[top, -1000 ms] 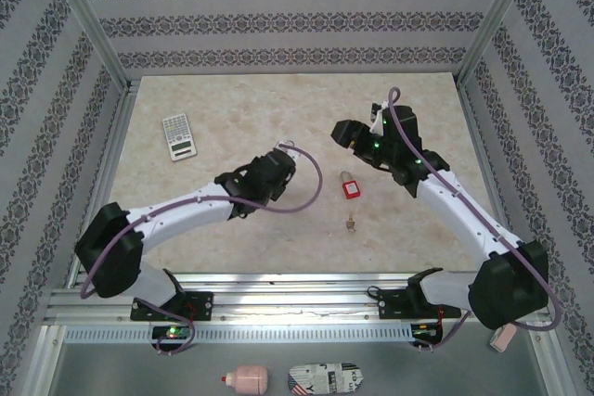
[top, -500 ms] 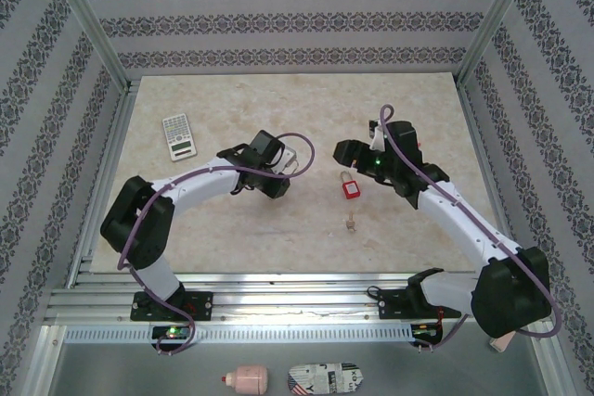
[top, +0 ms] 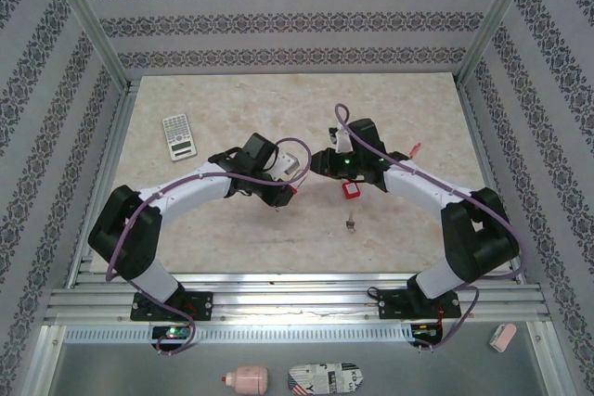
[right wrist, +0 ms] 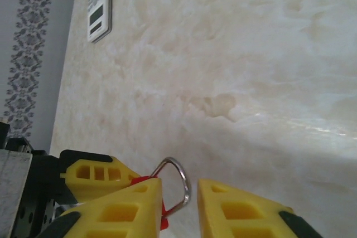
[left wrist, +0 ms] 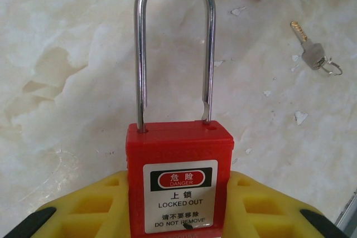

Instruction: Unlock with the key

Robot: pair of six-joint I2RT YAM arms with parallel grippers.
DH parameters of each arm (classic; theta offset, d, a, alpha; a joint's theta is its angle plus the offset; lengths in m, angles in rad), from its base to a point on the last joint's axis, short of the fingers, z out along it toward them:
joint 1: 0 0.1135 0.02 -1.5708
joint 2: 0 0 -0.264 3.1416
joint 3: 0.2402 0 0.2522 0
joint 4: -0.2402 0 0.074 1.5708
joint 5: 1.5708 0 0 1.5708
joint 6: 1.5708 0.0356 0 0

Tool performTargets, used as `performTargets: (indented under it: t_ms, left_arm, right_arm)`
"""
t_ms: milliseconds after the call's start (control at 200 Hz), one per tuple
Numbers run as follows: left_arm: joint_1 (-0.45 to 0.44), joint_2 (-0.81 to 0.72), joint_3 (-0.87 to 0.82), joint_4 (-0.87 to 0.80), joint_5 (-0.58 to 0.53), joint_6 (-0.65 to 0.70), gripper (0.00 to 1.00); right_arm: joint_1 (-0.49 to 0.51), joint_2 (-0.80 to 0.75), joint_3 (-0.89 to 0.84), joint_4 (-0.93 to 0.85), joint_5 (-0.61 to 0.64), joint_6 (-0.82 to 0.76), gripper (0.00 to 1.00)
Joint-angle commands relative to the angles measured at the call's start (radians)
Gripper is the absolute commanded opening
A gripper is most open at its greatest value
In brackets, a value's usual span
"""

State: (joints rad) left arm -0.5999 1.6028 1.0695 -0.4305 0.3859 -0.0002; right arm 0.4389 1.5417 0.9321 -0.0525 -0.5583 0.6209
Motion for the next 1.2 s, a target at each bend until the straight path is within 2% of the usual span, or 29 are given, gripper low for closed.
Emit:
performTargets:
  t_ms: [0,150,345,575,739,869,969,1024,1129,1199]
  left_arm:
    - [0.012,-0.034,-0.007,-0.002,0.018,0.017,0.00]
    - [0.011,-0.054,-0.021,0.024,0.044,0.013,0.00]
    - [0.004,-0.127,-0.051,0.048,0.030,0.021,0.00]
    - [-0.035,-0.206,-0.068,0.039,-0.079,0.056,0.00]
    - [-0.041,-0.226,-0.069,0.013,-0.125,0.081,0.00]
    - [-0.041,-0.268,-0.098,0.043,-0.133,0.079,0.00]
    - [-0.052,-0.269,-0.087,0.014,-0.128,0.085,0.00]
    - [-0.066,-0.281,-0.095,0.014,-0.167,0.093,0.00]
    - [-0.113,-0.327,-0.129,0.053,-0.286,0.114,0.00]
    - [-0.141,-0.355,-0.153,0.087,-0.340,0.128,0.00]
  right_arm:
    - [0.034,0.001,0.012,0.082,-0.032,-0.007,0.23]
    - [0.058,0.046,0.000,0.111,0.005,0.018,0.22]
    - [0.055,0.098,0.044,0.033,0.103,0.022,0.22]
    - [0.057,0.165,0.121,-0.052,0.054,-0.012,0.20]
    - [0.045,0.119,0.102,-0.053,0.040,-0.037,0.22]
    - [0.003,0.035,0.049,-0.020,0.025,-0.024,0.29]
    - [-0.028,-0.034,0.030,-0.005,0.004,-0.059,0.38]
    - [-0.045,-0.075,0.041,-0.023,-0.009,-0.089,0.41]
    - [-0.034,-0.116,0.113,-0.130,-0.064,-0.202,0.53]
    - [-0.016,-0.103,0.161,-0.204,-0.103,-0.267,0.56]
